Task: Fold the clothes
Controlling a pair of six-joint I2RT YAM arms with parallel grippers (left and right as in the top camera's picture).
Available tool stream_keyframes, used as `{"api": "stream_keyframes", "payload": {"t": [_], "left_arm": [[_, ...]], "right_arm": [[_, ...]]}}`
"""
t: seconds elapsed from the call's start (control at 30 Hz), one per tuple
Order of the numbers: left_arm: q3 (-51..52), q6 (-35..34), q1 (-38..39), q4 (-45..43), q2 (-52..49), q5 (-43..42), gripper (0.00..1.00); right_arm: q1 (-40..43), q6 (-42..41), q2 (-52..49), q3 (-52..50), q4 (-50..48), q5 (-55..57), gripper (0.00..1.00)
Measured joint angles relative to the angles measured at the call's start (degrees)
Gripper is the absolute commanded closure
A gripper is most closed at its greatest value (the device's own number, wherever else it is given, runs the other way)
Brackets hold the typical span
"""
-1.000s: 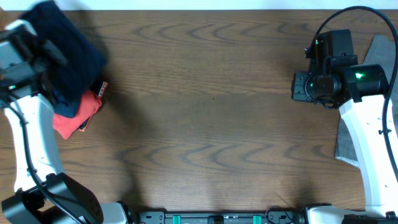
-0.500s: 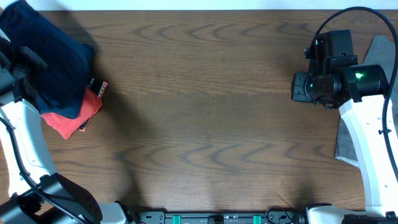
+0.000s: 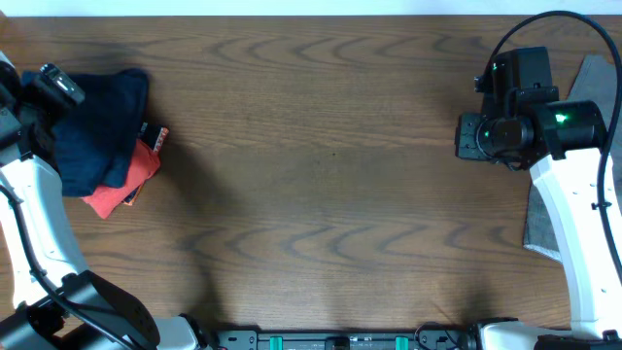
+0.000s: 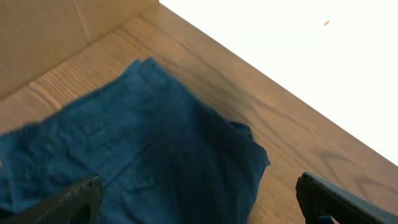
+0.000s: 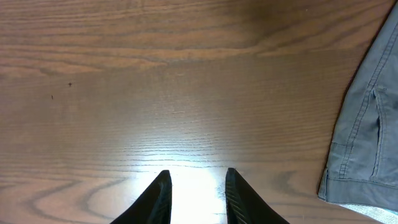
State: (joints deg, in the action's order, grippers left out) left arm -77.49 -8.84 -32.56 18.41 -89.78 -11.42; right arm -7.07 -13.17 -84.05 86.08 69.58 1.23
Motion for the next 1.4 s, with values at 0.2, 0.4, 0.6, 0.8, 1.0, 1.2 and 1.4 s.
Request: {"api": "stream_keyframes", "payload": {"t": [0.2,0.4,0.6,0.8,1.0,1.2,1.4], "left_arm": [[-0.02,-0.15,2.91,1.77,0.00,-1.99,0.02],[-0.02,0.81,15.80,5.25,0.00,-1.64,0.02],[-0.33,1.44,29.73,16.17,-0.11,0.04,0.02],[-0.59,1.44,33.48,39.41,-0.15,0.44,0.02],[-0.66,1.46,33.31,58.29,-0.22,1.11,0.02],[-0.04,1.44,33.31,59.25,2.69,1.16,0.02],[4.70,1.44,33.33,52.37,20.94,1.11,0.02]], "right_arm": [[0.50,-1.29,0.00,-0.07,-2.84,-1.57,0.42],[4.81,-2.56,-0.57,-0.33,-6.38,-8.31,0.27],[9.88,0.09,-3.32,-0.33,-3.98,-10.64,0.01],[11.43,5.16,-6.01,-0.61,4.66,-10.86,0.01],[11.45,6.73,-6.01,-0.68,12.46,-10.97,0.01],[11.45,7.28,-2.12,-1.84,11.85,-10.97,0.01],[11.45,7.54,16.26,-9.81,0.98,-11.06,0.01]]}}
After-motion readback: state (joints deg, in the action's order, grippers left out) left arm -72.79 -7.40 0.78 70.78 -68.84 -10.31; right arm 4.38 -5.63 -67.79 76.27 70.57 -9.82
